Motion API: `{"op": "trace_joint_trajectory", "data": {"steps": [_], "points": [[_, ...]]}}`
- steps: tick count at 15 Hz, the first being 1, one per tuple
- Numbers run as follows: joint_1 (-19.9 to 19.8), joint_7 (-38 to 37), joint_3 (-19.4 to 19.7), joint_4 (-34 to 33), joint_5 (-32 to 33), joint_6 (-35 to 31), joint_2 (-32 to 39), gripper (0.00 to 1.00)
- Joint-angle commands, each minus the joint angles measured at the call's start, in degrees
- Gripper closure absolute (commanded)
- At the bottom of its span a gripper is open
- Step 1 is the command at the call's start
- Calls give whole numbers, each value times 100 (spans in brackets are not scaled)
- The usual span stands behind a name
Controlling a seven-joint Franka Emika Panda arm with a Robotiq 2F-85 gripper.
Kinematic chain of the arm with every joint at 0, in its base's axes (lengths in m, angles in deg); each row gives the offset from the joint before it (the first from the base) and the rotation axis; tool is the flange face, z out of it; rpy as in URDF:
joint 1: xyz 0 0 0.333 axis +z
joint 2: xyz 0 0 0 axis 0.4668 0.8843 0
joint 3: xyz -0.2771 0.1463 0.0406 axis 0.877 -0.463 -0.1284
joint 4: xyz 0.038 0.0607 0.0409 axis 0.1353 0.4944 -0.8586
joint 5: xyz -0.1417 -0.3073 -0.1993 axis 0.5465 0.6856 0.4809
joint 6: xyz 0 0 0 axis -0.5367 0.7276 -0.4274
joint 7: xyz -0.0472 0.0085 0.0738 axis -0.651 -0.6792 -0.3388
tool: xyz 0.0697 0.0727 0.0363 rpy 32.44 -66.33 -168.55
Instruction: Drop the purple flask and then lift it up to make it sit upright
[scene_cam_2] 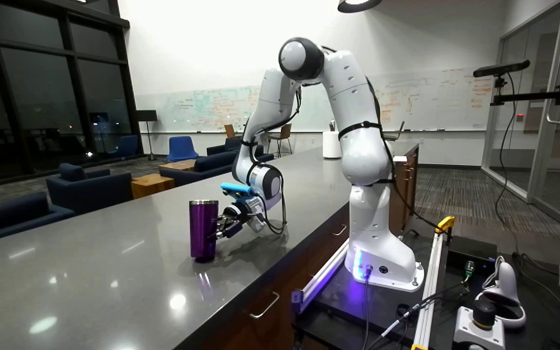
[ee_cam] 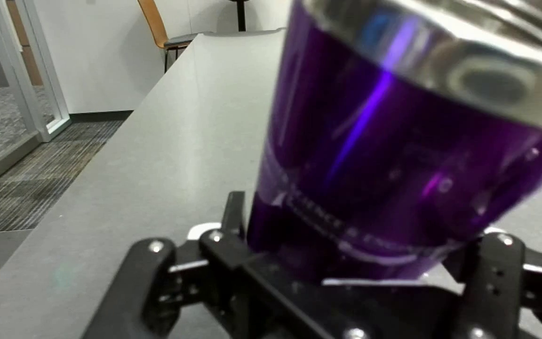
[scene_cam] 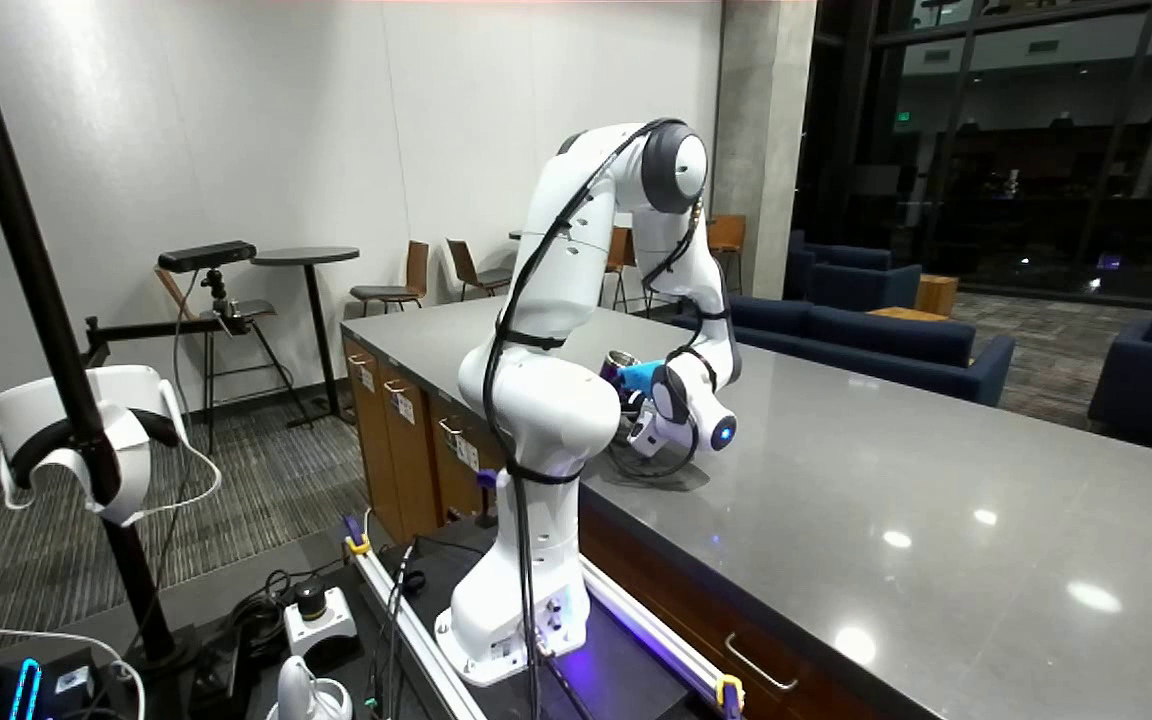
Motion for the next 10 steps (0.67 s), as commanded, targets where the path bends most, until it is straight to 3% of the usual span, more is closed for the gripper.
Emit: {"op": "trace_joint_trajectory", "data": {"steps": [1,3,4,6,8,10], "points": [[1,37,79,-5,143,129,38,29],[-6,28,82,-1,143,145,54,30],[6,32,80,17,91,91,46,35],[143,145,59,149,-430,-564,-118,43],[210,206,26,179,-766,-830,-196,4],[290,249,-10,198,-1065,-1185,-279,1]]}}
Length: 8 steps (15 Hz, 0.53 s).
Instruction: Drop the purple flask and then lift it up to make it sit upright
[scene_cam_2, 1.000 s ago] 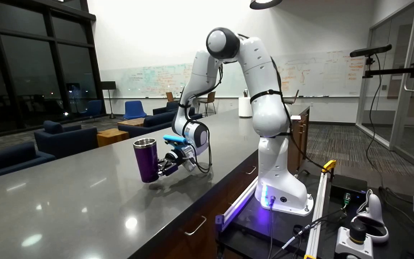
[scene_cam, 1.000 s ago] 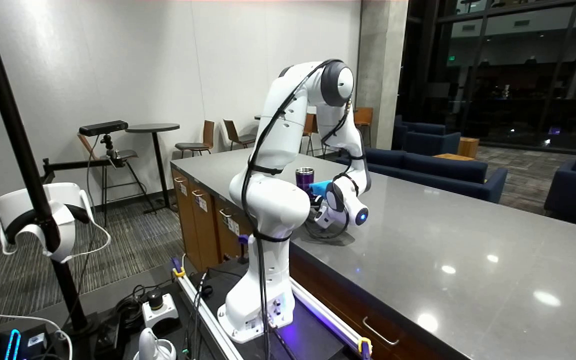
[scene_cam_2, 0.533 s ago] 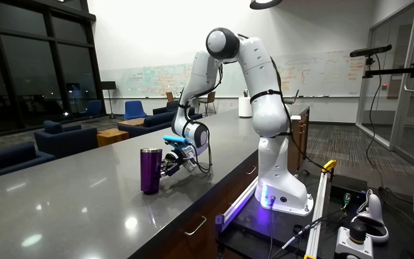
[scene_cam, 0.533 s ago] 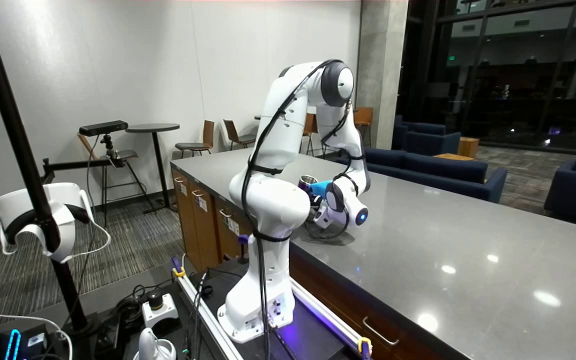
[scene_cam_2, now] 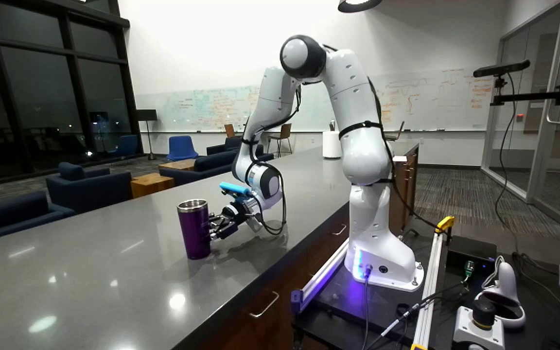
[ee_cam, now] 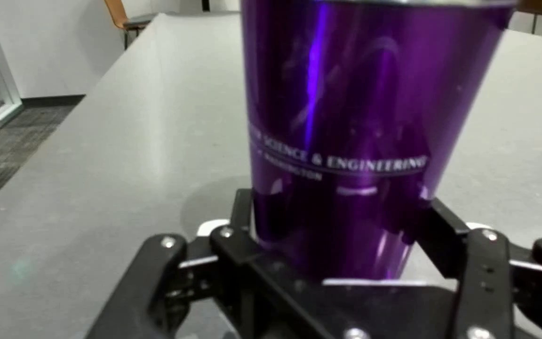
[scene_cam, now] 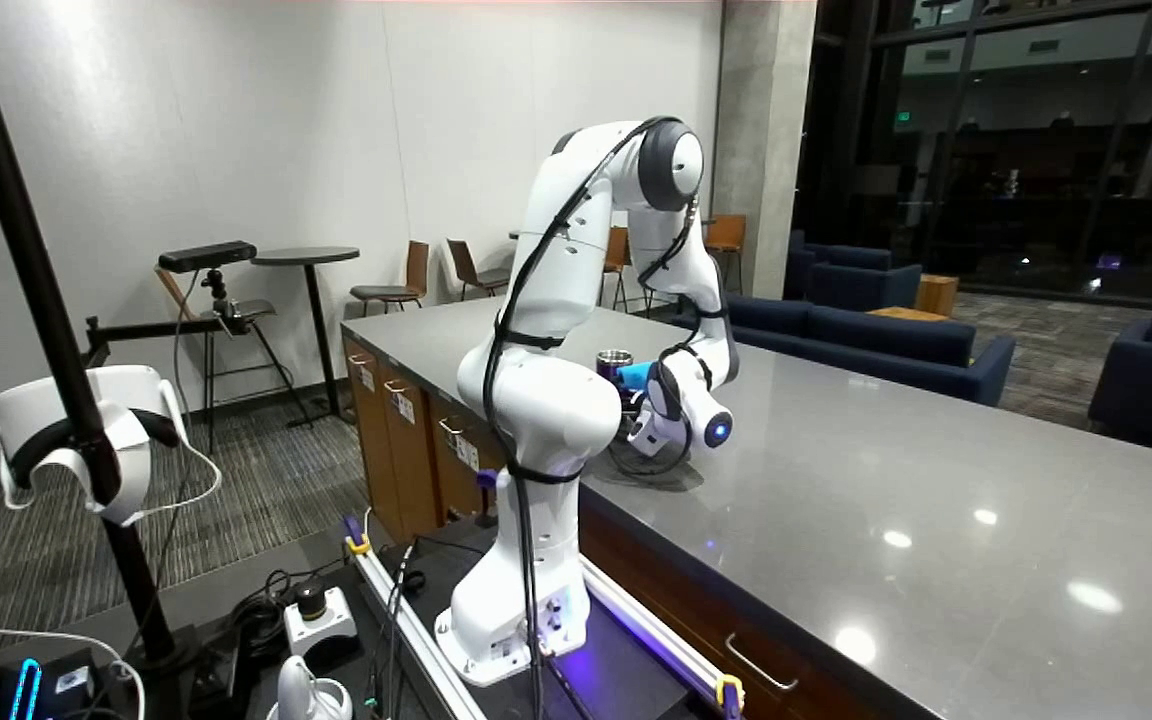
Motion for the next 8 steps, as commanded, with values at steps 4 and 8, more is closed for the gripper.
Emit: {"op": "trace_joint_trajectory", "data": {"steps": [4,8], "points": [[317,151,-104,175,-859,-1442,-256,0],[275,110,-114,30,-691,-1315,-46,0]]}}
